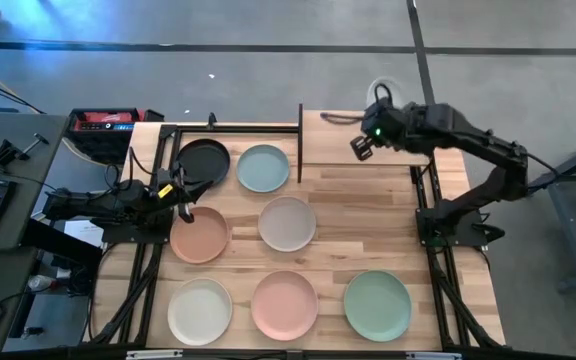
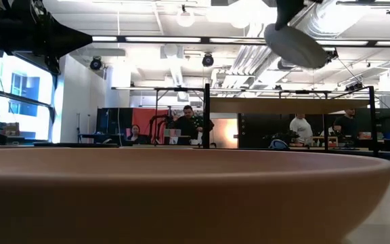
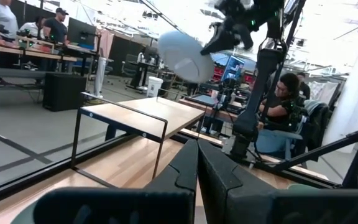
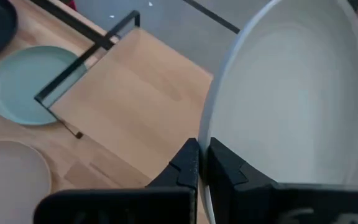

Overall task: Place and stack plates onto a shelf
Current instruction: Put the top right white plate on the shelf

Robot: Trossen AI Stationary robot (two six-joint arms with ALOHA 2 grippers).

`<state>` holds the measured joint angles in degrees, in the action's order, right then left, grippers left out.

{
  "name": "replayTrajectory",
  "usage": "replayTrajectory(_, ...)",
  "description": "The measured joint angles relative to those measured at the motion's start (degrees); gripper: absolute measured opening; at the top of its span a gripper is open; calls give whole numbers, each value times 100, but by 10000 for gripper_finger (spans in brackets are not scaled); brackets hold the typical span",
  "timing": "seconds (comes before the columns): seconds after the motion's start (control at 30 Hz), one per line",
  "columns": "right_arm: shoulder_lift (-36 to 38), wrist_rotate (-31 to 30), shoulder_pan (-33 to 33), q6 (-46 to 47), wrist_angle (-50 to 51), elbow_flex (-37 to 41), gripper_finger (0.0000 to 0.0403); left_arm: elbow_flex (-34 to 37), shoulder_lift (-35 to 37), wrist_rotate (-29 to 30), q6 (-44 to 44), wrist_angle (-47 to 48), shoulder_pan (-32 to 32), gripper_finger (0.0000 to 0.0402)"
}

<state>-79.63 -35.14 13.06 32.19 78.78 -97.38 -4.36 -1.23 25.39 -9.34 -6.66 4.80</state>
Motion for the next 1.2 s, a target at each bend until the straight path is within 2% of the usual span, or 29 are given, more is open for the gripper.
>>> replayTrajectory(0.23, 719, -84, -55, -28, -849, 1246, 0, 0, 0, 0, -3, 0, 0, 0)
replayTrajectory(0.47, 904, 434, 446, -1258, -1392, 2054, 0, -2, 0, 39, -3, -2, 0, 0)
replayTrajectory(0.77, 565, 1114, 987, -2332, -1246, 2332, 0, -2, 0, 82, -5, -4, 0, 0)
replayTrajectory(1.2, -113, 1235, 1192, -2869, -636, 2332, 0, -2, 0, 397, -4, -3, -1, 0)
